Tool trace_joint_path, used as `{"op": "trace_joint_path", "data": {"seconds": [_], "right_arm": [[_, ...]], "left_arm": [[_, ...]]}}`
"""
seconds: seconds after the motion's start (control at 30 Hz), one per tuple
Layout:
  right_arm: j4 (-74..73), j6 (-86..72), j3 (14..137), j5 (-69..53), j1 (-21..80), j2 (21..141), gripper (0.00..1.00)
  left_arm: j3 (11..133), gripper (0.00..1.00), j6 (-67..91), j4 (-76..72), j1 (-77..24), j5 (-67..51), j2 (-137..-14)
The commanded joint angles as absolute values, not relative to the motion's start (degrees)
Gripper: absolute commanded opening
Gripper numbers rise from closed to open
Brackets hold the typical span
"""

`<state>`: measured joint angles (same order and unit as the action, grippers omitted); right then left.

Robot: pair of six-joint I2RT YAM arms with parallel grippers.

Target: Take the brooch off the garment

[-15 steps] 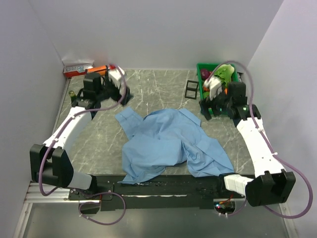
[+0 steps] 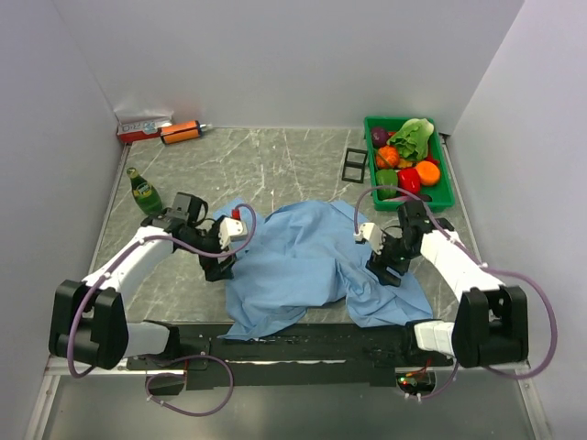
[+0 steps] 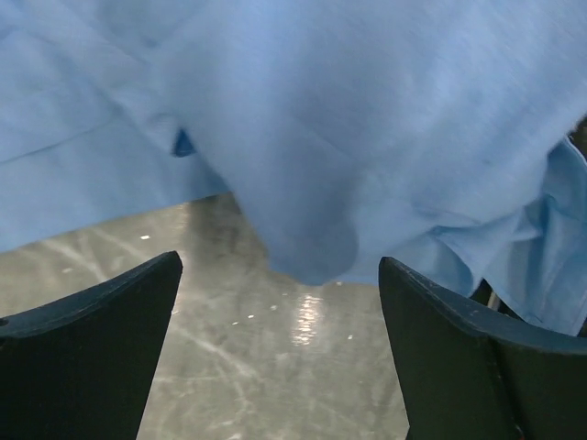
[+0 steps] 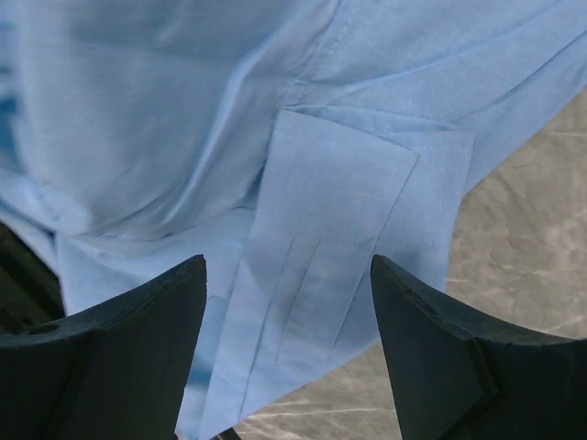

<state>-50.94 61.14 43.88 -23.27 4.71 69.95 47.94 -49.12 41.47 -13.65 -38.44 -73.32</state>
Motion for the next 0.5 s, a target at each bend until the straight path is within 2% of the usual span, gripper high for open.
{"op": "trace_joint_path", "data": {"seconds": [0.0, 0.17, 0.27, 0.3, 0.37, 0.4, 0.47], "right_arm": [[-46.32, 61.00, 44.56, -19.08, 4.39, 75.58, 0.79], [-42.81, 59.16, 42.19, -14.95, 4.39, 78.92, 0.79], [-42.10, 57.75, 41.83, -13.36, 4.57, 81.56, 0.56], [-43.14, 57.48, 42.36, -13.62, 4.74, 83.22, 0.38], [-45.34, 55.39, 45.85, -16.15, 5.44, 84.28, 0.23], [-49.44, 54.59, 48.05, -17.91, 5.80, 84.55, 0.11], [-54.20, 52.22, 57.59, -26.04, 7.20, 84.11, 0.00]], "left_arm": [[47.29, 0.95, -53.18, 43.33, -14.77, -42.19, -74.70], [47.37, 0.95, -52.47, 42.54, -14.77, -44.56, -74.80], [46.15, 0.95, -52.38, 40.97, -14.85, -44.74, -73.74], [45.53, 0.95, -52.38, 40.61, -14.94, -44.48, -73.57], [45.18, 0.94, -51.68, 39.03, -14.85, -42.73, -73.04], [44.83, 0.93, -50.46, 38.50, -14.77, -42.02, -72.60], [44.30, 0.94, -49.84, 37.71, -14.24, -40.88, -70.50]]}}
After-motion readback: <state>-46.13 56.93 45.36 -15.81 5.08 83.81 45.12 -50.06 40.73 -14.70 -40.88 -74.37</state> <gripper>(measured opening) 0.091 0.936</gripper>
